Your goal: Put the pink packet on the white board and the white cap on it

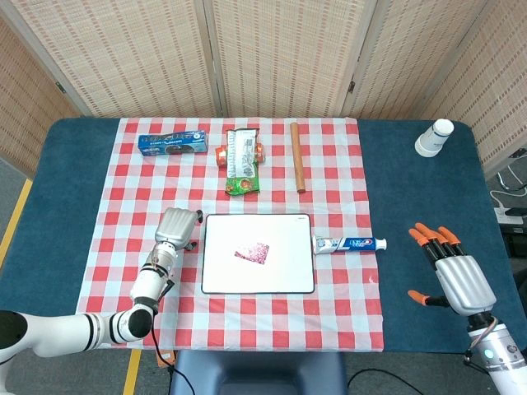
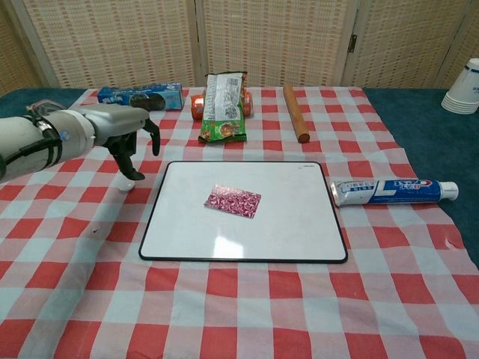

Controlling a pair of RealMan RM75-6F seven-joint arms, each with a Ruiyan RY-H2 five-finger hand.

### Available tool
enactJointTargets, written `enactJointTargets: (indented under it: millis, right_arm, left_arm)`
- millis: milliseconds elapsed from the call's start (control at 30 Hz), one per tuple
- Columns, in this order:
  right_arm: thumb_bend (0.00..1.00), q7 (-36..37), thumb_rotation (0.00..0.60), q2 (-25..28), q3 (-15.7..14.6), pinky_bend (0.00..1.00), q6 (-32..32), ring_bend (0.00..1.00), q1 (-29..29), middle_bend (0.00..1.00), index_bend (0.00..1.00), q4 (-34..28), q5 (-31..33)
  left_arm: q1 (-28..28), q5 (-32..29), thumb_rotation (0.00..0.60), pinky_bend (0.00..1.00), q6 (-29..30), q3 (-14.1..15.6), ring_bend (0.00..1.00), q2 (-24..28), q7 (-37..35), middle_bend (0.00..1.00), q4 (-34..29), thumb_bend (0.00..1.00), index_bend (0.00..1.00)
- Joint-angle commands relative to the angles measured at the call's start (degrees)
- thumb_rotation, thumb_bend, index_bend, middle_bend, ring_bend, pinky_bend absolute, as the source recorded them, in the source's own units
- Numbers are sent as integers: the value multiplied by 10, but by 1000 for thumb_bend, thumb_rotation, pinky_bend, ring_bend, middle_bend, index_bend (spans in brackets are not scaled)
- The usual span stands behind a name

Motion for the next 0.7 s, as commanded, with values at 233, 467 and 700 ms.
enactJointTargets:
  millis: [233, 467, 700]
  right_arm:
    - [0, -8, 548, -3, 0, 79, -7, 0, 5, 0, 0, -1, 1]
    - [0, -8, 547, -3, 0, 79, -8, 0, 5, 0, 0, 0, 2]
    - [0, -10, 548, -4, 1, 79, -9, 0, 6, 0, 0, 0, 4]
  left_arm:
    - [25, 39, 600, 1000, -10, 15, 1000, -18, -40, 1000, 44, 284, 488]
    - [33, 43, 600, 1000, -25, 17, 1000, -33, -51, 1000, 73, 288, 460]
    - [38, 47, 600, 1000, -35, 17, 1000, -42, -54, 1000, 88, 286, 432]
